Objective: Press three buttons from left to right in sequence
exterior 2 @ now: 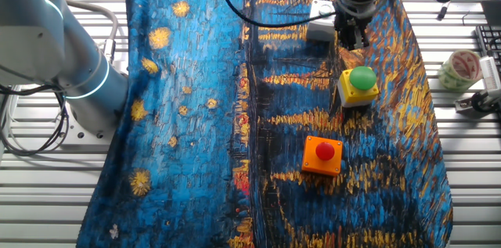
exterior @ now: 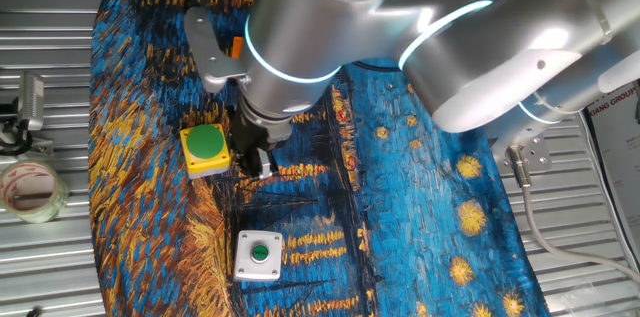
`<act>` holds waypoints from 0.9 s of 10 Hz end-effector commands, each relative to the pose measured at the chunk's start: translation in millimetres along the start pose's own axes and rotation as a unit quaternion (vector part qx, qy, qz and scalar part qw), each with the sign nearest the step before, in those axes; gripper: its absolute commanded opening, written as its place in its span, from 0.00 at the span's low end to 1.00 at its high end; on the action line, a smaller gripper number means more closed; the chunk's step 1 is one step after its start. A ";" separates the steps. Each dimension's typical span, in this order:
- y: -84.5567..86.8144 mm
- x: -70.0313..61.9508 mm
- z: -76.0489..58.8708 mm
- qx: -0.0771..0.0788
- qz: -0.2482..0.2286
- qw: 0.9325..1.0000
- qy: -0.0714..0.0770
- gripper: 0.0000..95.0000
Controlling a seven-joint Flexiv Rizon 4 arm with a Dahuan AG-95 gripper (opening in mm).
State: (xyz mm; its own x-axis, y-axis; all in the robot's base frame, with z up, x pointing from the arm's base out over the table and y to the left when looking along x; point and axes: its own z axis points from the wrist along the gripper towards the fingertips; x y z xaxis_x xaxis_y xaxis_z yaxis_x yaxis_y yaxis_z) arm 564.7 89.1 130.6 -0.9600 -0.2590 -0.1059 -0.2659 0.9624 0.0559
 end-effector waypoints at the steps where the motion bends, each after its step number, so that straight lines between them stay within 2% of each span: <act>1: 0.5 -1.1 0.2 -0.015 -0.046 0.999 0.014 0.00; 8: 0.5 -1.1 0.2 -0.011 -0.057 0.998 0.008 0.00; 9: 0.5 -1.1 0.2 -0.011 -0.064 0.998 0.016 0.00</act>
State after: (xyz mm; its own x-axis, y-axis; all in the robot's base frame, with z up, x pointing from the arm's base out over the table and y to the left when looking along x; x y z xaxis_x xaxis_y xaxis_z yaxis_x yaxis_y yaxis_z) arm 564.5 89.6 131.0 -0.9226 -0.3757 -0.0877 -0.3820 0.9214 0.0717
